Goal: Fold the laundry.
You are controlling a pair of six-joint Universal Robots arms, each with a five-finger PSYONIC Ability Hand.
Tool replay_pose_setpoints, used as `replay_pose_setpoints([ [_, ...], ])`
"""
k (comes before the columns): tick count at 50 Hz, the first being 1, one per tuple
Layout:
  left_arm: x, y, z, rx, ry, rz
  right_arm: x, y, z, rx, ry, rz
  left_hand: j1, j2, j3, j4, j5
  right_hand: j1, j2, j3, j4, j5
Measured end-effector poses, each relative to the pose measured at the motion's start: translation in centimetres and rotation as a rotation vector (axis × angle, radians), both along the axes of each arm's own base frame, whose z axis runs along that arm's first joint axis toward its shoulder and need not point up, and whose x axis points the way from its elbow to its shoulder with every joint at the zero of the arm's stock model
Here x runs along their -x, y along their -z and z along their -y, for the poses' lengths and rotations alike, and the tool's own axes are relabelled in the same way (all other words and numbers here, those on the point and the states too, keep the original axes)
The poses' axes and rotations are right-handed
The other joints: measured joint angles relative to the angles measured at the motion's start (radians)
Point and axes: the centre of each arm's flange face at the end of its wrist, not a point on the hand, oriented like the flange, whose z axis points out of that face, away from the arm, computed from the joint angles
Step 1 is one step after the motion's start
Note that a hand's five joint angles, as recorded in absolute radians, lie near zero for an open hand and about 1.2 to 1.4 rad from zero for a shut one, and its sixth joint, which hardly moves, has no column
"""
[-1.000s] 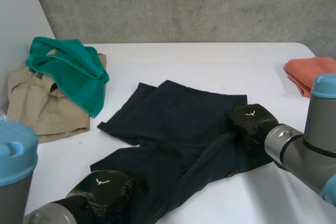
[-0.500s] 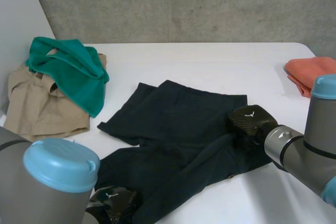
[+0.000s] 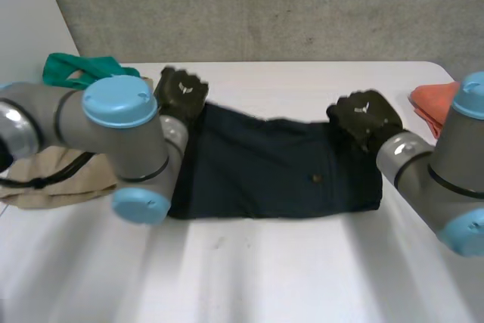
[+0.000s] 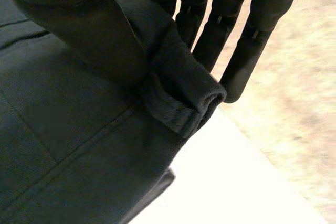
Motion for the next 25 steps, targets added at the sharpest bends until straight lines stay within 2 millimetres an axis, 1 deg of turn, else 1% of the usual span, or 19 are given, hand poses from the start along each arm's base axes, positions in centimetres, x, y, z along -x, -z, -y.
replay_pose_setpoints([
  [4, 2.4, 1.2, 3.2, 0.145, 0.075, -0.031, -0.7, 0.7, 3.9, 0.108, 0.084, 0.026, 0.000, 0.001, 0.002, 0.001, 0.000, 0.000, 0.000, 0.000, 0.002, 0.000],
  [6, 3.3, 2.0, 4.1, 0.181, 0.107, -0.040, -1.0, 1.3, 5.3, 0.143, 0.110, 0.036, 0.000, 0.001, 0.002, 0.001, 0.000, 0.000, -0.010, -0.016, -0.013, -0.009],
  [7, 3.7, 2.6, 4.6, 0.198, 0.125, -0.044, -1.2, 1.7, 6.2, 0.162, 0.123, 0.042, 0.000, 0.001, 0.002, 0.002, 0.000, -0.026, -0.056, -0.057, -0.057, -0.043],
  [8, 3.7, 2.6, 4.6, 0.198, 0.125, -0.044, -1.2, 1.7, 6.2, 0.162, 0.123, 0.042, 0.000, 0.001, 0.002, 0.002, 0.000, -0.026, -0.056, -0.057, -0.057, -0.043],
  [9, 4.2, 3.5, 5.2, 0.218, 0.147, -0.050, -1.6, 2.5, 7.4, 0.188, 0.136, 0.051, 0.000, 0.001, 0.002, 0.003, 0.000, -0.142, -0.204, -0.217, -0.216, -0.205],
  [10, 4.5, 4.2, 5.7, 0.233, 0.157, -0.056, -1.9, 3.2, 8.3, 0.203, 0.143, 0.057, 0.000, 0.001, 0.002, 0.003, 0.000, -0.319, -0.371, -0.379, -0.378, -0.373],
  [11, 4.7, 4.4, 5.9, 0.242, 0.159, -0.060, -2.0, 3.6, 8.7, 0.209, 0.146, 0.059, -0.202, -0.192, -0.169, -0.169, -0.169, -0.455, -0.531, -0.531, -0.533, -0.514],
  [12, 4.8, 4.7, 6.1, 0.253, 0.159, -0.066, -2.2, 4.2, 9.3, 0.219, 0.149, 0.063, -0.449, -0.406, -0.399, -0.381, -0.380, -0.646, -0.729, -0.722, -0.726, -0.735],
  [13, 4.8, 4.9, 6.3, 0.263, 0.156, -0.072, -2.3, 4.6, 9.7, 0.224, 0.152, 0.065, -0.646, -0.556, -0.545, -0.554, -0.553, -0.757, -0.828, -0.822, -0.825, -0.830],
  [14, 4.9, 5.0, 6.5, 0.276, 0.149, -0.081, -2.5, 5.0, 10.1, 0.227, 0.153, 0.068, -0.779, -0.680, -0.668, -0.679, -0.679, -0.834, -0.917, -0.916, -0.919, -0.908],
  [16, 4.9, 5.2, 6.6, 0.294, 0.133, -0.096, -2.7, 5.5, 10.5, 0.230, 0.153, 0.072, -0.930, -0.891, -0.878, -0.895, -0.866, -0.881, -0.968, -0.975, -0.975, -0.962],
  [17, 4.9, 5.3, 6.6, 0.299, 0.127, -0.101, -2.7, 5.6, 10.5, 0.230, 0.153, 0.072, -0.930, -0.891, -0.878, -0.895, -0.866, -0.882, -0.974, -0.982, -0.982, -0.965],
  [18, 4.9, 5.3, 6.5, 0.305, 0.119, -0.109, -2.7, 5.7, 10.6, 0.228, 0.153, 0.073, -0.955, -0.973, -0.964, -0.978, -0.931, -0.882, -0.975, -0.987, -0.987, -0.965],
  [22, 4.8, 4.0, 4.9, 0.313, 0.110, -0.131, -2.4, 5.0, 9.8, 0.192, 0.150, 0.060, -0.955, -0.993, -0.981, -0.994, -0.935, -0.882, -0.975, -0.987, -0.987, -0.965],
  [24, 4.5, 2.8, 3.5, 0.305, 0.117, -0.140, -1.6, 3.9, 8.4, 0.133, 0.150, 0.041, -0.955, -0.993, -0.981, -0.994, -0.935, -0.882, -0.975, -0.987, -0.987, -0.965],
  [25, 4.4, 2.5, 3.1, 0.302, 0.119, -0.142, -1.5, 3.7, 8.2, 0.125, 0.150, 0.040, -0.955, -0.993, -0.981, -0.994, -0.935, -0.882, -0.975, -0.987, -0.988, -0.965],
])
